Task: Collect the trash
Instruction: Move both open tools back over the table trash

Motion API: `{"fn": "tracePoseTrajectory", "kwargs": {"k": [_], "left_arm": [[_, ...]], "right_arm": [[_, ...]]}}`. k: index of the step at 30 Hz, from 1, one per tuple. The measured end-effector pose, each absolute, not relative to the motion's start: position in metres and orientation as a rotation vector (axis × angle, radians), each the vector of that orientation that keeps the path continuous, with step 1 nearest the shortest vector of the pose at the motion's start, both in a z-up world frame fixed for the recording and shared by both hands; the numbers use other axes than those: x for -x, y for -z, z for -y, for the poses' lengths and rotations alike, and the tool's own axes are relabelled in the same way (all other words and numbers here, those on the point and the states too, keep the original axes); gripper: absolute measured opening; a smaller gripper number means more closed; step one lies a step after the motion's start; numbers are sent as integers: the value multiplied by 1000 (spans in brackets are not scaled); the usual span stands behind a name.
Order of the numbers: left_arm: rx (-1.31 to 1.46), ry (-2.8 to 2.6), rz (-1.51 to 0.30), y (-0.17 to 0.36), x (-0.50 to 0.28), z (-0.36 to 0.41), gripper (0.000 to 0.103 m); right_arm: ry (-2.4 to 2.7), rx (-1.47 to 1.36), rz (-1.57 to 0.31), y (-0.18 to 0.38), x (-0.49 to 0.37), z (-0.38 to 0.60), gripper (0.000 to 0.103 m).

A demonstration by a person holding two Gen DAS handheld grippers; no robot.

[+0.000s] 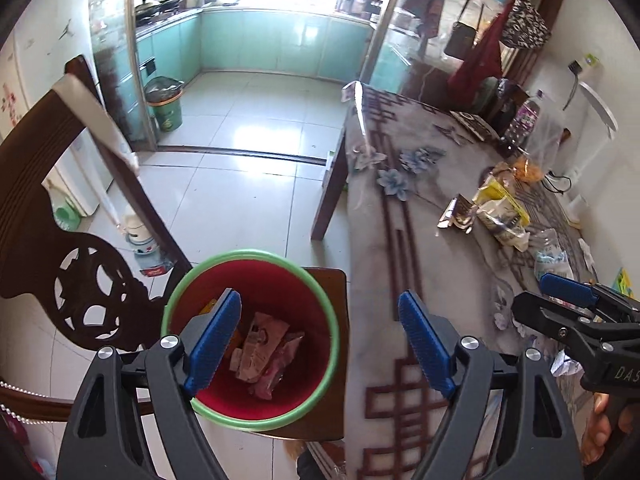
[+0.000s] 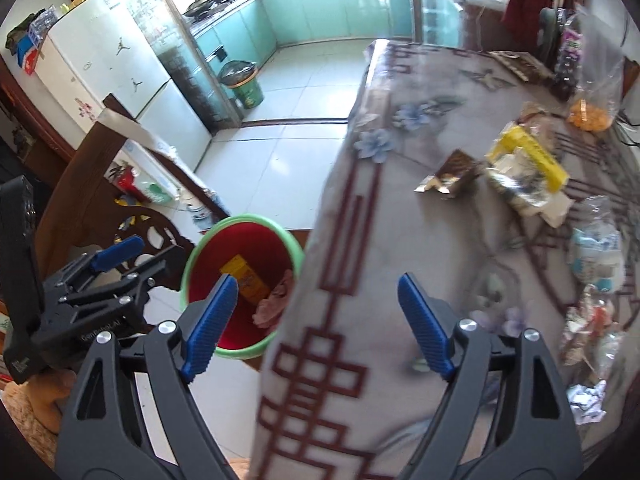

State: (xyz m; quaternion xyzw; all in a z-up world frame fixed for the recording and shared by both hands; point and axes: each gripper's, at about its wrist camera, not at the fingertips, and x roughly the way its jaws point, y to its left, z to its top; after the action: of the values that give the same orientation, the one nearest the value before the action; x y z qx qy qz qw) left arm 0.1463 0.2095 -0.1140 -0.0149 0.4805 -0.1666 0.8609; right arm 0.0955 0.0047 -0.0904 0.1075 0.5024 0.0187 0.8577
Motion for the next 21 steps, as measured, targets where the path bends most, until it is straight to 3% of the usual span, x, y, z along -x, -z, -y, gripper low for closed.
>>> {"fn": "tracePoseTrajectory", "kwargs": {"k": [21], "left_arm": [[-26,458,-1085,123,-79,-10,78]], "right_arm": [[93,-332,-1013,92,-28,206,81]]}}
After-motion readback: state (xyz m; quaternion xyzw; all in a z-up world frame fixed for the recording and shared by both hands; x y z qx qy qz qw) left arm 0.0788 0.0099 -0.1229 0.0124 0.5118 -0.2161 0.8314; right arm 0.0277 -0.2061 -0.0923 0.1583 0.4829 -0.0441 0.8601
